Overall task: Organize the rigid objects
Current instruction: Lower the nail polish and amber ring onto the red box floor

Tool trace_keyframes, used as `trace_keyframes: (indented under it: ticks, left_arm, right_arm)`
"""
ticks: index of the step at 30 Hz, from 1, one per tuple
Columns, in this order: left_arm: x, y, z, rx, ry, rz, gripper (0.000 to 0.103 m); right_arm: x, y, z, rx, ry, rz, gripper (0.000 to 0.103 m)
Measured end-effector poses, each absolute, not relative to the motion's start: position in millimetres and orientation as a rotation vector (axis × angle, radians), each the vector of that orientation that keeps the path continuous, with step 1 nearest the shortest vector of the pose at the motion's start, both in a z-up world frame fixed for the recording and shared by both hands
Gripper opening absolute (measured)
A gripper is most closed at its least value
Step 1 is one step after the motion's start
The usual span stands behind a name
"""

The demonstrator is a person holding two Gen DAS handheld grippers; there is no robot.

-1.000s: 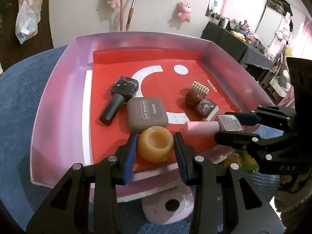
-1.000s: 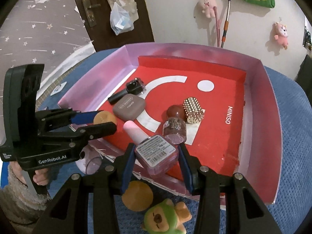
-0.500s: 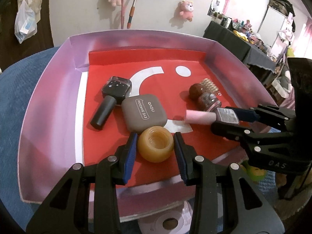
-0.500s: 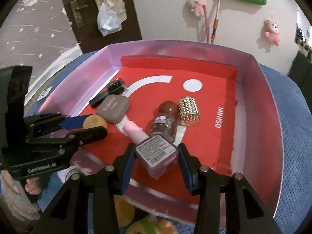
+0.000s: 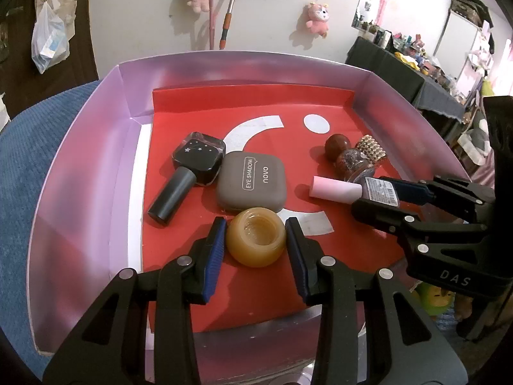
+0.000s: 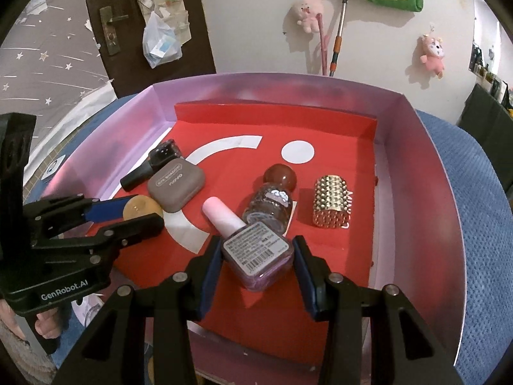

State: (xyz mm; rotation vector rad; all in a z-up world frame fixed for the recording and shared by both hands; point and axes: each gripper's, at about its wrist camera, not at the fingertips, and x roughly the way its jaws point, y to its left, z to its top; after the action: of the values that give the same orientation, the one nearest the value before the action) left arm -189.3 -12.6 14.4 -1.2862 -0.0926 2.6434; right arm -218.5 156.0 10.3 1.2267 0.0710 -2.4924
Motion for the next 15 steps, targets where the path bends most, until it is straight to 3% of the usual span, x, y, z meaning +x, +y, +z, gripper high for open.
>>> trace_keyframes:
  ticks: [15]
  left_arm:
    - [-189.1, -6.6, 14.2, -1.279, -0.025, 2.674, 0.036]
  right_arm:
    - [-220.5, 155.1, 9.9, 1.226, 0.062, -2.493, 0.047]
